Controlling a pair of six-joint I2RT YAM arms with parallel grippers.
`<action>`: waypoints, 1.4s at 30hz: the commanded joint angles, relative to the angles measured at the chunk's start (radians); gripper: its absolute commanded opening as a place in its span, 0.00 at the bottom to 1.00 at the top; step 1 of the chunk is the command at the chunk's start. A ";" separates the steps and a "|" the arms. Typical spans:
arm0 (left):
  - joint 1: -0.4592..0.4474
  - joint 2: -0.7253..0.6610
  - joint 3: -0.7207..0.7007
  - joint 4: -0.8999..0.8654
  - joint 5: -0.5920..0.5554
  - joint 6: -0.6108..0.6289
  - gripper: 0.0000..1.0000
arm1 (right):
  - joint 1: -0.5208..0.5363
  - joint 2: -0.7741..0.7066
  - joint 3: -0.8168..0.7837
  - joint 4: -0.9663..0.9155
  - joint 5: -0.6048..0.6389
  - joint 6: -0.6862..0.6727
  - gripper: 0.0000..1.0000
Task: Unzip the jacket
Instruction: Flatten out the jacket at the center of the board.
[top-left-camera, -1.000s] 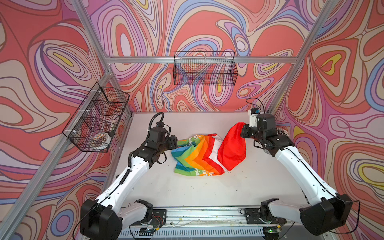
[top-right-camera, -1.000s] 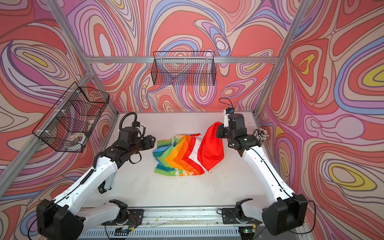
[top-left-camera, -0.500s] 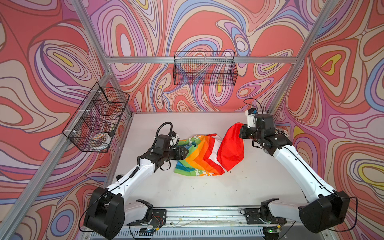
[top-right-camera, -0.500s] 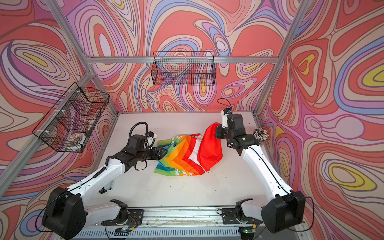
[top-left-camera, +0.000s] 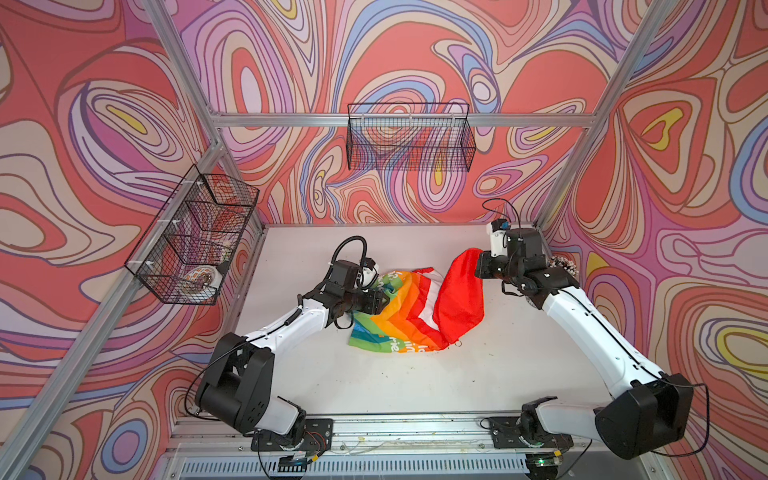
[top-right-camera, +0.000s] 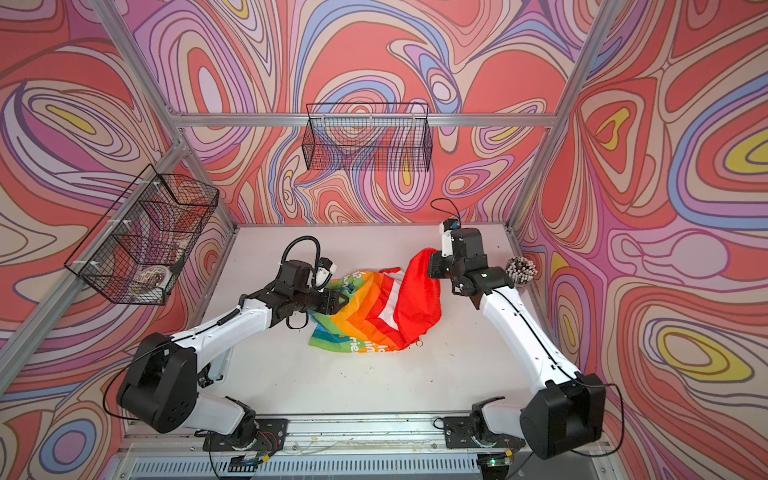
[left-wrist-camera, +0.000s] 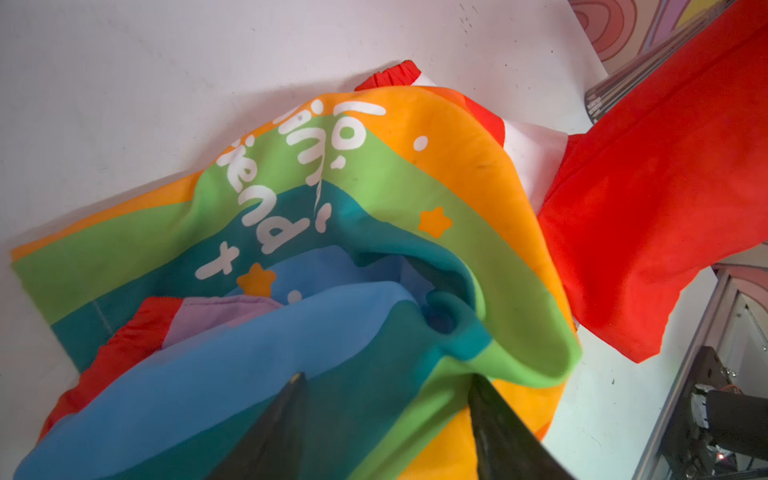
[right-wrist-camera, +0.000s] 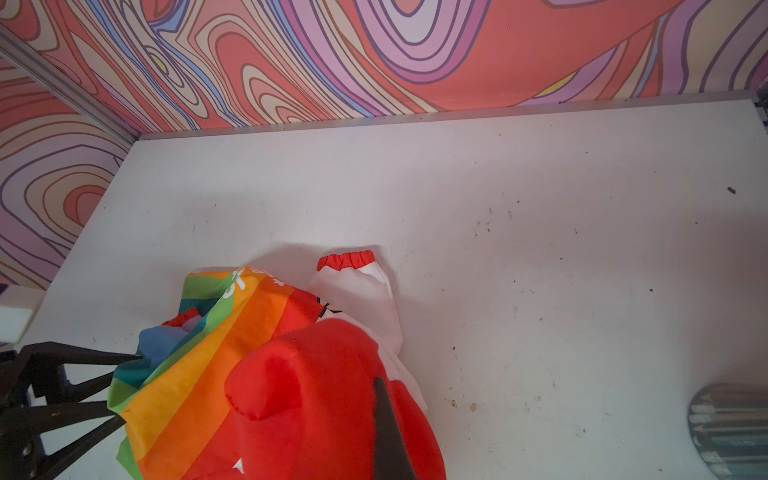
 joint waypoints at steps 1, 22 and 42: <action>0.000 0.036 0.024 0.030 0.069 0.011 0.38 | -0.002 0.000 0.026 -0.006 -0.008 0.009 0.00; -0.144 -0.224 0.653 -0.923 -0.702 -0.183 0.00 | -0.002 -0.090 0.105 -0.042 0.266 0.143 0.00; -0.318 0.490 0.721 -0.355 -0.353 -0.247 0.42 | -0.003 -0.103 -0.009 -0.071 0.261 0.170 0.00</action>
